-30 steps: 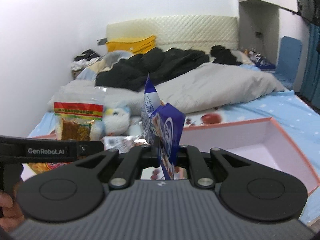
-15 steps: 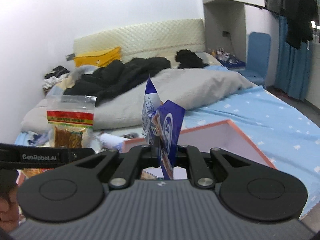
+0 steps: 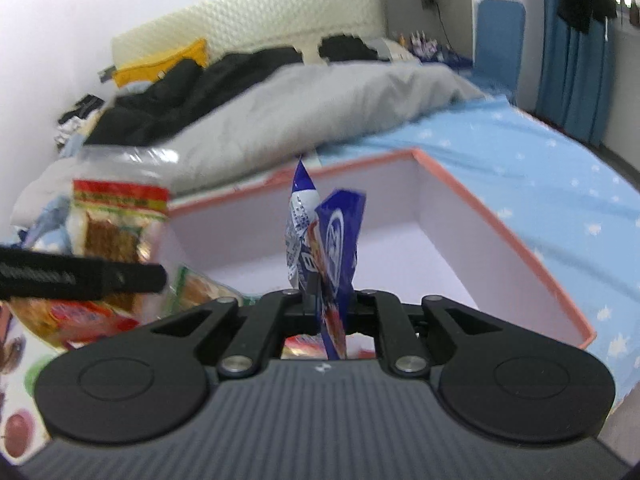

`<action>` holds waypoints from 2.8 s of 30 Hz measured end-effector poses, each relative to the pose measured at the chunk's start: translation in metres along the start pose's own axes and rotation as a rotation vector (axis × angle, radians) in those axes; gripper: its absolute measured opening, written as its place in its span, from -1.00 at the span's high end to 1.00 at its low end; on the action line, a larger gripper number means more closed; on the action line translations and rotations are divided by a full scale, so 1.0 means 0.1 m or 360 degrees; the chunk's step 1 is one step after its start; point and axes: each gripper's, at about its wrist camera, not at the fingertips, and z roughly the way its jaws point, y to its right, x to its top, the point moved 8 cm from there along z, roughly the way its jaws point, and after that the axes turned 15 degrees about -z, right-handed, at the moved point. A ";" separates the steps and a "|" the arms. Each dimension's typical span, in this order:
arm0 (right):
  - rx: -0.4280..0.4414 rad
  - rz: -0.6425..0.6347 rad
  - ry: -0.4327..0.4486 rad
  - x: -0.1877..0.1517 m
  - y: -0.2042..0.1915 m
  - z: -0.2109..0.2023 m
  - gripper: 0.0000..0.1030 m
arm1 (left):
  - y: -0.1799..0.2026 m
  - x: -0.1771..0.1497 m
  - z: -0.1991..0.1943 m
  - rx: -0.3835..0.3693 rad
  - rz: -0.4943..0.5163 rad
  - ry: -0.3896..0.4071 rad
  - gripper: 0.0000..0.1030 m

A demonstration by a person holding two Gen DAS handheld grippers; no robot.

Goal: Organize snacks
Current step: 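Carry both packets into the deep pink box and open both tools, then withdraw both tools from the box back toward the remaining snacks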

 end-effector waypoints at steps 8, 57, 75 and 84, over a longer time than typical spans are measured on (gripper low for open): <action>0.0027 0.0090 -0.0071 -0.20 0.15 0.18 -0.28 | -0.06 -0.05 0.19 0.0083 0.0034 -0.0046 -0.66; 0.0304 -0.0125 0.0354 0.45 -1.38 -1.32 -0.27 | -1.24 -0.20 -2.37 0.0069 -0.0114 0.0514 -0.79; 0.0421 -0.0134 0.0297 0.02 -2.15 -1.33 -0.27 | -2.08 -0.83 -2.37 0.0148 -0.0208 0.0430 -0.79; 0.0489 -0.0158 0.0170 -0.37 -2.45 -1.26 -0.27 | -2.38 -1.13 -2.30 0.0176 -0.0276 0.0362 -0.79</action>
